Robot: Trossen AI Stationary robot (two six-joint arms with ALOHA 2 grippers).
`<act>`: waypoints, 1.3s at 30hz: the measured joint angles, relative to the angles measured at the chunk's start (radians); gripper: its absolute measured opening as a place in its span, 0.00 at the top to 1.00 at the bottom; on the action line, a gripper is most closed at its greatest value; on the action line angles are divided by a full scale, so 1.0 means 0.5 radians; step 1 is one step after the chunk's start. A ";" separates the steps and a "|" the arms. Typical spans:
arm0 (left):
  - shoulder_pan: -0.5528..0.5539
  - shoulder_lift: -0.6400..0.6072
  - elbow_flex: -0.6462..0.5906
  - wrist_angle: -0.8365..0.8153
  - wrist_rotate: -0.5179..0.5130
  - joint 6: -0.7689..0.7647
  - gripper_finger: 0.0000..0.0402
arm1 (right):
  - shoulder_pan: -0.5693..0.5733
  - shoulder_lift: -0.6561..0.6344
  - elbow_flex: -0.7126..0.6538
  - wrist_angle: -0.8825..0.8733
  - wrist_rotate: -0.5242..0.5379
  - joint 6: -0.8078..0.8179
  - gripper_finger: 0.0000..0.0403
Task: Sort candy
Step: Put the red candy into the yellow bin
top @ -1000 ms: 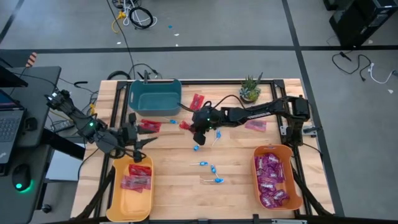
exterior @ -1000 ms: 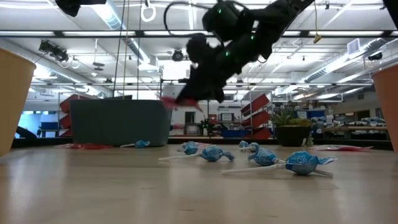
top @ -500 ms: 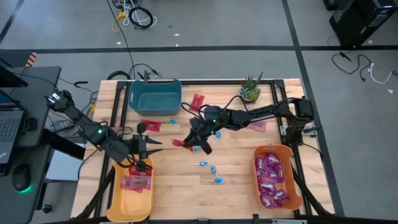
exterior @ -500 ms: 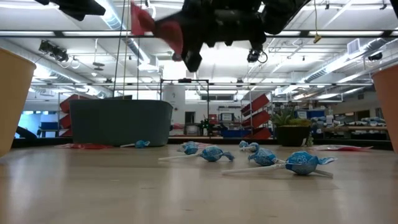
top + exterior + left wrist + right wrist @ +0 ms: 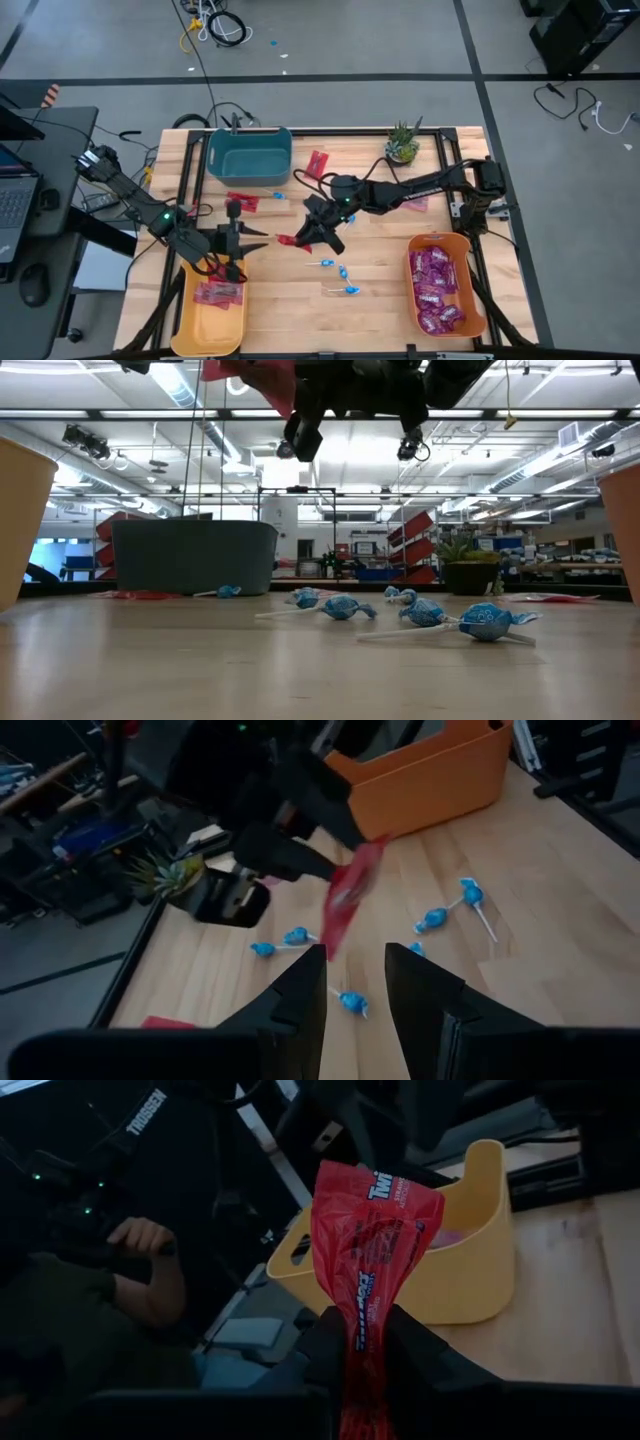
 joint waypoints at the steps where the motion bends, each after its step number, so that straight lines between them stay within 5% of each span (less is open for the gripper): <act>1: 0.000 0.000 0.000 0.002 -0.016 0.000 0.73 | 0.006 0.000 0.000 0.000 0.000 0.000 0.87; 18: 0.001 0.175 0.000 0.335 -0.057 0.168 0.73 | 0.034 0.001 0.000 0.125 0.073 -0.121 0.87; 39: 0.035 0.202 0.000 0.374 -0.056 0.157 0.73 | 0.073 0.002 0.000 0.068 0.166 -0.129 0.87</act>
